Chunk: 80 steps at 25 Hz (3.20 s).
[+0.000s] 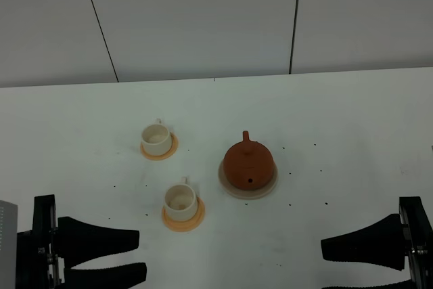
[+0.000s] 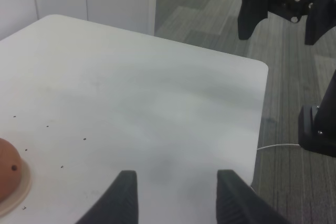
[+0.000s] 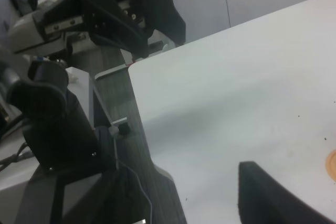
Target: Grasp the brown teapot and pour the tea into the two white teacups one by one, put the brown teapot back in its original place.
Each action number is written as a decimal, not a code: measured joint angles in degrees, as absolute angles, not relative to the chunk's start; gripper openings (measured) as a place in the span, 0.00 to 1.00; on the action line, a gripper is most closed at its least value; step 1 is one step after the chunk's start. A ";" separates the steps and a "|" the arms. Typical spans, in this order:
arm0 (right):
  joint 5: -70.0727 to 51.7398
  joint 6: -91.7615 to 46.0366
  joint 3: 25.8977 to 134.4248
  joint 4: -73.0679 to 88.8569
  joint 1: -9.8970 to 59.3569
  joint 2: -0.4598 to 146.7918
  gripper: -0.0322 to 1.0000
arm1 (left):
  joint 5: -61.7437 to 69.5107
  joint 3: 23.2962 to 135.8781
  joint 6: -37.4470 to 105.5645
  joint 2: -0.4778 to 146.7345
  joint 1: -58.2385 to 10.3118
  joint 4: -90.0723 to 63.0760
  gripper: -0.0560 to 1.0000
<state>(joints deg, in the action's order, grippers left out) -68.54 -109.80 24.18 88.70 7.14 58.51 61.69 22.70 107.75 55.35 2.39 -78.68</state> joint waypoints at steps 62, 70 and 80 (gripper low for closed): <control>-56.62 -98.84 24.18 99.19 7.19 58.51 0.34 | 68.22 45.46 -2.60 -0.47 2.77 2.67 0.21; -56.62 -98.84 24.18 99.25 7.19 58.51 0.34 | 68.22 45.69 -3.24 3.98 2.77 5.49 0.21; -57.01 -97.31 24.18 99.25 7.19 58.51 0.34 | 67.60 40.04 -4.36 5.68 2.77 5.67 0.21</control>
